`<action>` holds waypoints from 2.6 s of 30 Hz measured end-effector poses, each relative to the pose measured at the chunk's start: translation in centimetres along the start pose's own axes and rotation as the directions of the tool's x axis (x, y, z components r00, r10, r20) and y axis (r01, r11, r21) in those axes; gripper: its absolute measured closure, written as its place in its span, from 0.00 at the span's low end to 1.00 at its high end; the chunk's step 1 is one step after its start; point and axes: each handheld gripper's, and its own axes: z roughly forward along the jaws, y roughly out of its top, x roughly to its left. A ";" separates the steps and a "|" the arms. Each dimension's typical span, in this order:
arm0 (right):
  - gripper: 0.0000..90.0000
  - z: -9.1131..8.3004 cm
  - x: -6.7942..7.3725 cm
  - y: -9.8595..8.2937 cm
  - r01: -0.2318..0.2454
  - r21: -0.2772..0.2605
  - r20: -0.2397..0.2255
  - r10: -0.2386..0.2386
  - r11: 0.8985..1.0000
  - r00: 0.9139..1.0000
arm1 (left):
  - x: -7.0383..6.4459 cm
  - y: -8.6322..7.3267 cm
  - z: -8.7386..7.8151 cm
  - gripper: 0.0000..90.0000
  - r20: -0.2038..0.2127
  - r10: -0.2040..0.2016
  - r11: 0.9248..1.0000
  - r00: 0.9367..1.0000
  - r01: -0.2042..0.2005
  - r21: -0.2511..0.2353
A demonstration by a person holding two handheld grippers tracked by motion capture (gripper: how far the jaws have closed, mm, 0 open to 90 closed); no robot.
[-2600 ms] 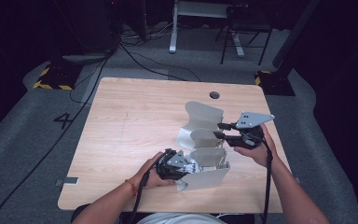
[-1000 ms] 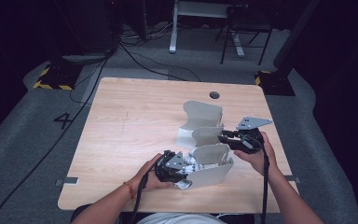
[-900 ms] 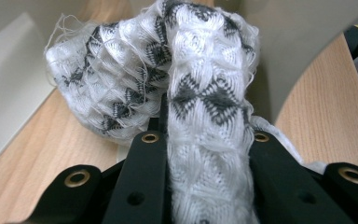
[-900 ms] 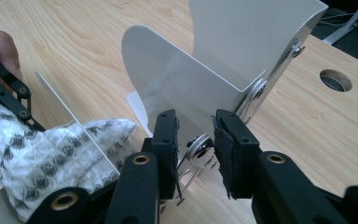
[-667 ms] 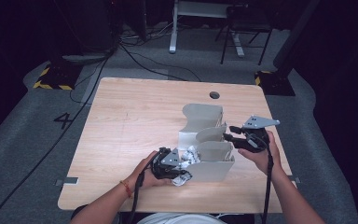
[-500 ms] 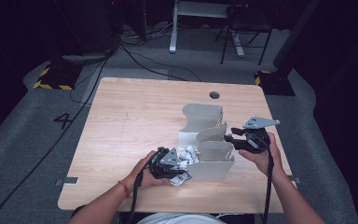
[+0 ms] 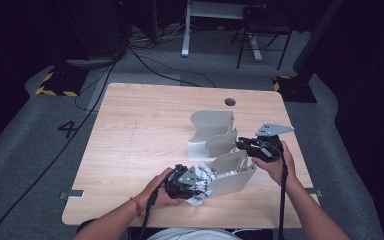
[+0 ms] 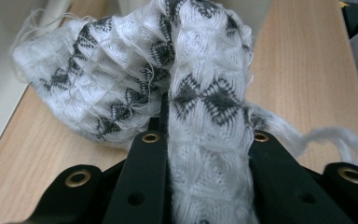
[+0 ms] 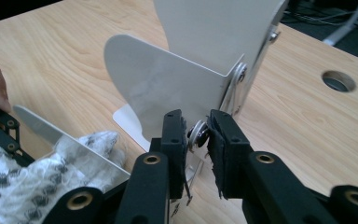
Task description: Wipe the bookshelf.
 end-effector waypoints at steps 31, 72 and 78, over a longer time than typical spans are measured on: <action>0.76 -2.1 -0.5 3.0 0.086 -0.075 -0.068 -0.091 0.994 0.994 | -0.5 6.5 -6.4 0.88 -0.142 0.079 0.940 0.987 -0.121 -0.318; 0.53 -0.1 2.6 -9.7 0.120 0.012 -0.147 -0.117 0.993 0.982 | 1.5 4.4 -0.2 0.90 -0.010 0.024 0.967 1.000 -0.026 -0.252; 0.55 0.2 2.3 -9.4 0.102 -0.013 -0.118 -0.103 0.995 0.988 | 1.4 6.6 -2.0 0.90 -0.065 0.040 0.947 0.997 -0.058 -0.315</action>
